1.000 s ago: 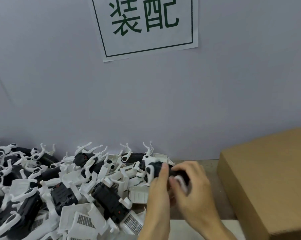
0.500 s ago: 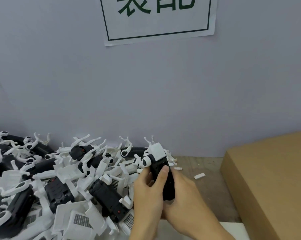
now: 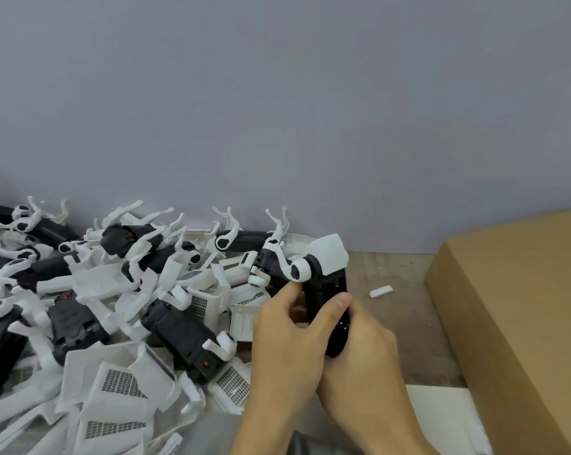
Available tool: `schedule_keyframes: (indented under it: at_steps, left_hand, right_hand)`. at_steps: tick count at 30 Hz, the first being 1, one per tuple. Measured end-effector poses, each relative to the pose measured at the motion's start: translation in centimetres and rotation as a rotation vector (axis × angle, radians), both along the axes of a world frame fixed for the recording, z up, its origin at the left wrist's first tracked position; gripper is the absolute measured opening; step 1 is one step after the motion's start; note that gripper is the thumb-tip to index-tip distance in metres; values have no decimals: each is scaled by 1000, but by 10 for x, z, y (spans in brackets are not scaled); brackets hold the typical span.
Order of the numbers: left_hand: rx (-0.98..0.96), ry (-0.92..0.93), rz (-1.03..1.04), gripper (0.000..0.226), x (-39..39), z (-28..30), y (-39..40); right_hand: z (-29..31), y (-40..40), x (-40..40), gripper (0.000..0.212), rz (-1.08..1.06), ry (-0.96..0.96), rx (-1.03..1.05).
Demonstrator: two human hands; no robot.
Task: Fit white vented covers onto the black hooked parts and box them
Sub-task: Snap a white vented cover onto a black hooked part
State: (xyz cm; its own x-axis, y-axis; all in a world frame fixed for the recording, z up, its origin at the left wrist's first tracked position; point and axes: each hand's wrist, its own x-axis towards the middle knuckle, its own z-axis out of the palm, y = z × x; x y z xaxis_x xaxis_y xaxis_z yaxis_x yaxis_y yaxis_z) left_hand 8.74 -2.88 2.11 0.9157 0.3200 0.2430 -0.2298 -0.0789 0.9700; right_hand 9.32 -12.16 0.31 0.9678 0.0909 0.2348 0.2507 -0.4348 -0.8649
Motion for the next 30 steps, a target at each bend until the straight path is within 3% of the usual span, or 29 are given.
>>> schedule_keyframes:
  at_steps: [7,12,19,24,26,30]
  left_hand:
    - [144,-47,-53,12,-7,5,1]
    - [80,-48,-102,14,-8,7,2]
    - [114,-90,-48,16,-6,5,3]
    - [528,-161,-78,29,-8,4,-4]
    - [631,-167,-113,39,-9,2,-8]
    - [677,-160,-135,50,-11,0,-10]
  right_hand:
    - [11,-4,-4,25,35,38,5]
    - [11,-6,-4,30,67,89,50]
    - [21,-24,2,45,351,134,148]
    - [30,-34,7,69,158,117,577]
    - [29,-34,7,77,-7,127,610]
    - [29,-33,6,64,-148,73,578]
